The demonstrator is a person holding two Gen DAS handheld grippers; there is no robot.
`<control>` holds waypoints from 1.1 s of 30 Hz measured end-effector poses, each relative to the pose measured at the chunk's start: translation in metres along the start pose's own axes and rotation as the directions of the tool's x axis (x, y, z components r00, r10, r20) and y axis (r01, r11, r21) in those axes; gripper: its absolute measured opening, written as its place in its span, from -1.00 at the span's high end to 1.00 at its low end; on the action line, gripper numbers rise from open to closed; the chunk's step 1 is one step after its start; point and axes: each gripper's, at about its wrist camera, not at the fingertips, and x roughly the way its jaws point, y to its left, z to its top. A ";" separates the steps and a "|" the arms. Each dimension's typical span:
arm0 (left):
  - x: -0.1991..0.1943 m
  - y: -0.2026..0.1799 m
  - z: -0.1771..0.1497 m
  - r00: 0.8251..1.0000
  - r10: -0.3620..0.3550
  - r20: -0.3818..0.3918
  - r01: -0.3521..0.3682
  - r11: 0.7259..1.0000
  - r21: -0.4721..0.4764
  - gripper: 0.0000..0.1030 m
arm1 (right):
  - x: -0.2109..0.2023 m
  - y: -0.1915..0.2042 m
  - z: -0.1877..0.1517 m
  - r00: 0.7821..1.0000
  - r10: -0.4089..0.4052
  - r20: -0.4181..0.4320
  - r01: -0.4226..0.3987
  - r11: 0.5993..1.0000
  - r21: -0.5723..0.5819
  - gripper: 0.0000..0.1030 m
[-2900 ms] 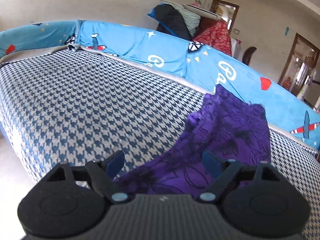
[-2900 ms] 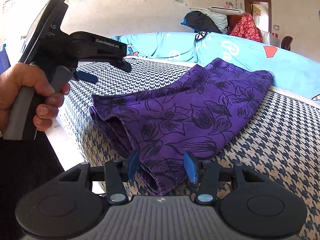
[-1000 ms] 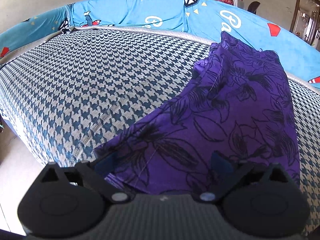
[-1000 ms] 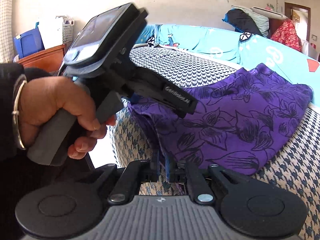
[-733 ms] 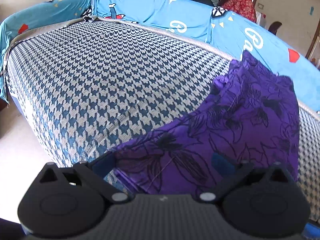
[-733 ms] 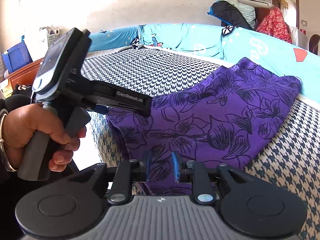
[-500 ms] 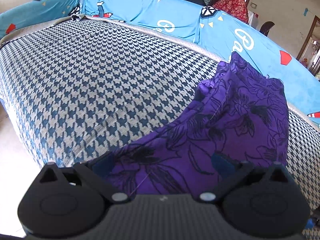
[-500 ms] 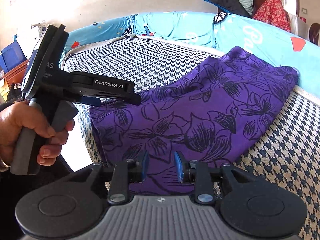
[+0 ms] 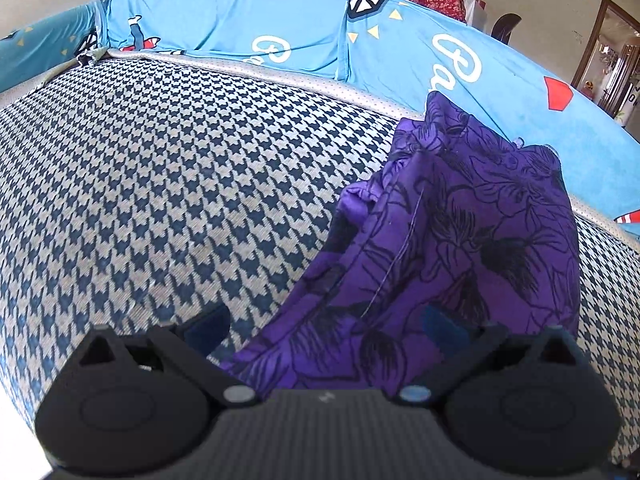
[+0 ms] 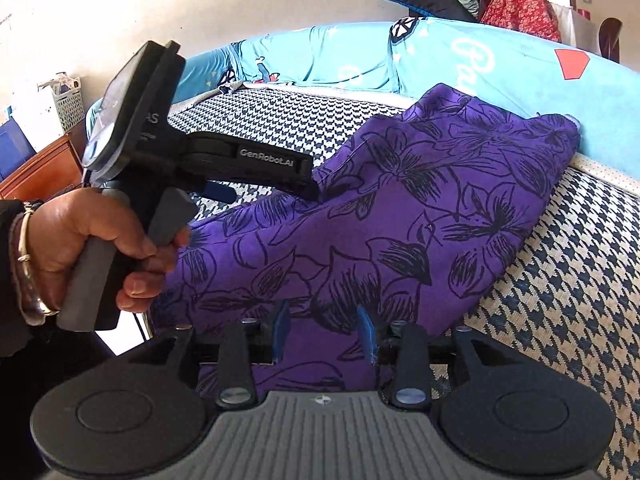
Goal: Fold clothes
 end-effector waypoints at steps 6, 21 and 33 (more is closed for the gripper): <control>0.025 -0.006 0.018 1.000 -0.019 -0.022 0.019 1.000 0.024 -1.00 | 0.006 -0.003 0.002 1.000 -0.020 -0.005 0.020 1.000 0.003 0.28; 0.072 0.014 0.039 0.996 0.086 -0.035 -0.084 0.995 0.051 -1.00 | 0.016 -0.025 0.010 0.998 -0.055 -0.028 0.057 0.996 0.065 0.28; 0.084 0.012 0.042 0.990 0.143 0.006 -0.143 0.989 0.039 -1.00 | 0.030 -0.028 0.006 0.994 -0.074 -0.082 0.079 0.995 0.053 0.23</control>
